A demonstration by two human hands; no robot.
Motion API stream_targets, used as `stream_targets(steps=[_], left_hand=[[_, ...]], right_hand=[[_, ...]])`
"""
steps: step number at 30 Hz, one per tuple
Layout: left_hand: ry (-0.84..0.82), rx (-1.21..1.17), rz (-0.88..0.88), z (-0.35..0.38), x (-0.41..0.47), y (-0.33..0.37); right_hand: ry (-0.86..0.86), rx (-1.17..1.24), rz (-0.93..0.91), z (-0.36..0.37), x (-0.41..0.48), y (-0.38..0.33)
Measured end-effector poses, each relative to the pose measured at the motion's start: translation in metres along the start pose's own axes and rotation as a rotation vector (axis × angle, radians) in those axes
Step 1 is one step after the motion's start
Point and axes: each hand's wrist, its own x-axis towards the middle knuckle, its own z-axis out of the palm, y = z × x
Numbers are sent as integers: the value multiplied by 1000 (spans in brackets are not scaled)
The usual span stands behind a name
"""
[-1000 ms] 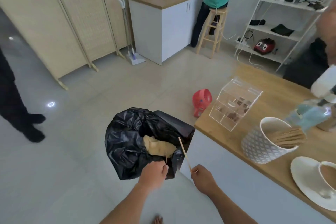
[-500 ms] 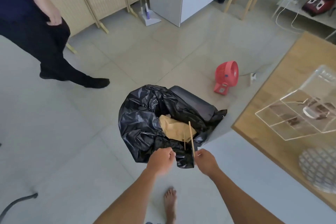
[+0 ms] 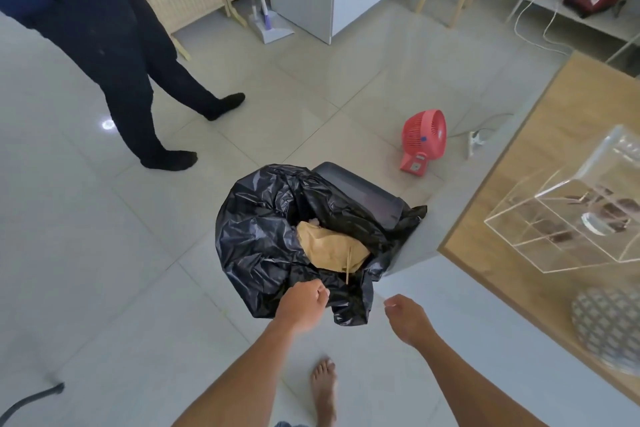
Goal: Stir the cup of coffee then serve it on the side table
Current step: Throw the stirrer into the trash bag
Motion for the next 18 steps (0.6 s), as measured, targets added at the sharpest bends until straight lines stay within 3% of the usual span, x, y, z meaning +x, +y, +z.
stream_targets(steps=[18], left_hand=[[137, 193, 326, -27, -44, 117]], right_hand=[[298, 280, -351, -68, -83, -3]])
